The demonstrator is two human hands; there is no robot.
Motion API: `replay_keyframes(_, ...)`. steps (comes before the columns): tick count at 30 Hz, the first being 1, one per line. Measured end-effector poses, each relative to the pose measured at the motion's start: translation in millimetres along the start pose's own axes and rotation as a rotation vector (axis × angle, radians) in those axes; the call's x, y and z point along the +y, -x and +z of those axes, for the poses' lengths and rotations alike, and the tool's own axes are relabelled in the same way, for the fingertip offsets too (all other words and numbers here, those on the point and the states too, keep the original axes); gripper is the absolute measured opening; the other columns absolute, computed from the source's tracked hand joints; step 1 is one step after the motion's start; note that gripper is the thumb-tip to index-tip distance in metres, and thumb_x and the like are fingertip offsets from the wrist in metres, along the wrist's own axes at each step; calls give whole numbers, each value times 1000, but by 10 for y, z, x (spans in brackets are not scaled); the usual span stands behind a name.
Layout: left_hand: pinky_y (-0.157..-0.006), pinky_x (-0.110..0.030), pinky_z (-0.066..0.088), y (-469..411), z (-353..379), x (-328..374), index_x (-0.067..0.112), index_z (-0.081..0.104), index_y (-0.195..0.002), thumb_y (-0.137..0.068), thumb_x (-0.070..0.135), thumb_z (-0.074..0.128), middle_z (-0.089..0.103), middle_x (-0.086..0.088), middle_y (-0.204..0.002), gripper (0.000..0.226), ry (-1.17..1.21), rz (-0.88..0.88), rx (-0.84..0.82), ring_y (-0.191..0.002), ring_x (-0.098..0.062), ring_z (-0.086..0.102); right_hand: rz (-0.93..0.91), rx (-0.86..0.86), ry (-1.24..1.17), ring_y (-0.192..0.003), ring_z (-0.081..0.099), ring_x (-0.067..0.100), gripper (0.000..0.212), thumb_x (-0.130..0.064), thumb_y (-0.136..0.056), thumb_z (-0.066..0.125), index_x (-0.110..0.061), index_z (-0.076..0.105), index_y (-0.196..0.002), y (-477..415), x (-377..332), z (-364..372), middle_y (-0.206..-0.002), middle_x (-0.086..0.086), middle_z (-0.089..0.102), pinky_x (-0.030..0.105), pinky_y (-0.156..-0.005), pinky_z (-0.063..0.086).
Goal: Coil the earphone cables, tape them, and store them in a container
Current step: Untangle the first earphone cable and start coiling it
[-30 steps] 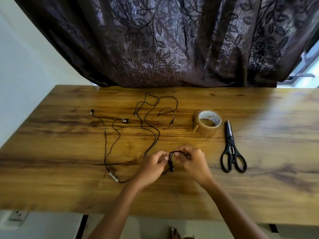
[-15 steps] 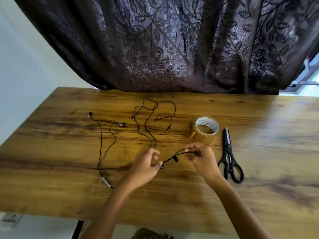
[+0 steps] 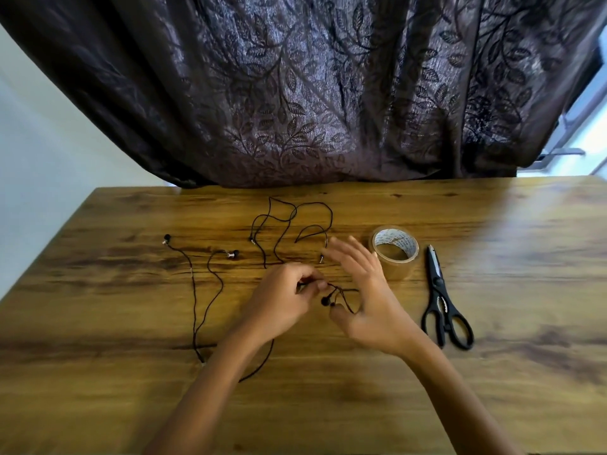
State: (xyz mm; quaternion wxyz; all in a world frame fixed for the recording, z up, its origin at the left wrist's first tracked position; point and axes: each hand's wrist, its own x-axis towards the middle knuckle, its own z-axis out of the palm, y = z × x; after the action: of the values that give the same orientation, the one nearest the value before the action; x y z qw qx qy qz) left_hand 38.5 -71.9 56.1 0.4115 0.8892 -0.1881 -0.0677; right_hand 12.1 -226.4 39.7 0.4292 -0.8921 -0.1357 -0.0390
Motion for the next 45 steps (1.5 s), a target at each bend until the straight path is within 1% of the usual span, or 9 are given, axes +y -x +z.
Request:
replay_keyframes(2,-73,-12,44,-18,-45,13,16,70,-92,-87,17,61,66,10,-87,10,40,45,32,-82,1,60,22,-13,-129,-129,40,2,50,-25,-74,62,-26,55,-123,-37,-37,-18,-128,-13,55,44,-116,15)
replay_keyframes(5,-71,-4,42,-20,-128,15,20,70,-89,-86,17,63,64,19,-82,9,72,69,96,-86,8,58,78,78,-375,-87,66,1,15,-17,-83,68,-22,69,-97,-77,-30,-14,-88,-11,72,28,-83,51)
replay_keyframes(18,-51,-17,39,-43,-560,-131,24,61,-84,-93,17,50,62,5,-81,16,536,-192,537,-58,-6,45,148,127,-493,-63,65,7,12,-2,-81,62,-7,68,-90,-23,199,-116,-69,-3,71,17,-61,51)
replay_keyframes(23,-61,-21,45,-46,-697,-259,17,61,-84,-94,13,47,62,0,-80,18,654,-270,546,-65,-8,52,290,199,-652,-61,61,3,18,2,-87,54,-10,67,-93,23,256,-113,-70,-1,69,20,-58,53)
replay_keyframes(28,-62,-24,43,-73,-732,-315,16,59,-81,-96,12,43,61,-1,-77,22,750,-299,580,-65,-11,51,345,126,-539,-45,42,0,16,-18,-88,56,-16,66,-101,7,272,-81,-51,-13,50,13,-44,35)
replay_keyframes(32,-62,-23,50,-82,-729,-217,13,59,-84,-97,11,41,67,-1,-79,22,780,-198,477,-67,-11,60,342,18,-289,-63,54,-4,54,-53,-65,65,-34,59,-115,-44,286,-35,-60,-16,57,12,-62,44)
replay_keyframes(36,-61,-20,53,-93,-662,-11,13,59,-85,-96,11,41,71,0,-80,21,748,-58,275,-70,-12,65,339,-36,148,-116,50,12,81,-62,-64,69,-42,37,-135,-143,430,137,-122,-5,59,37,-94,47)
replay_keyframes(41,-61,-20,53,-165,-677,122,11,58,-85,-95,13,42,72,-4,-86,19,770,16,245,-72,-13,66,239,24,-36,-81,56,-3,18,-37,-85,61,-28,66,-100,-219,412,254,-88,-15,63,34,-92,44)
replay_keyframes(45,-68,-23,56,-214,-763,88,7,58,-89,-95,13,41,71,-8,-88,19,834,11,301,-79,-18,69,305,-32,-218,-106,57,8,43,-64,-63,67,-55,55,-103,-208,436,276,-117,-10,61,28,-92,48)
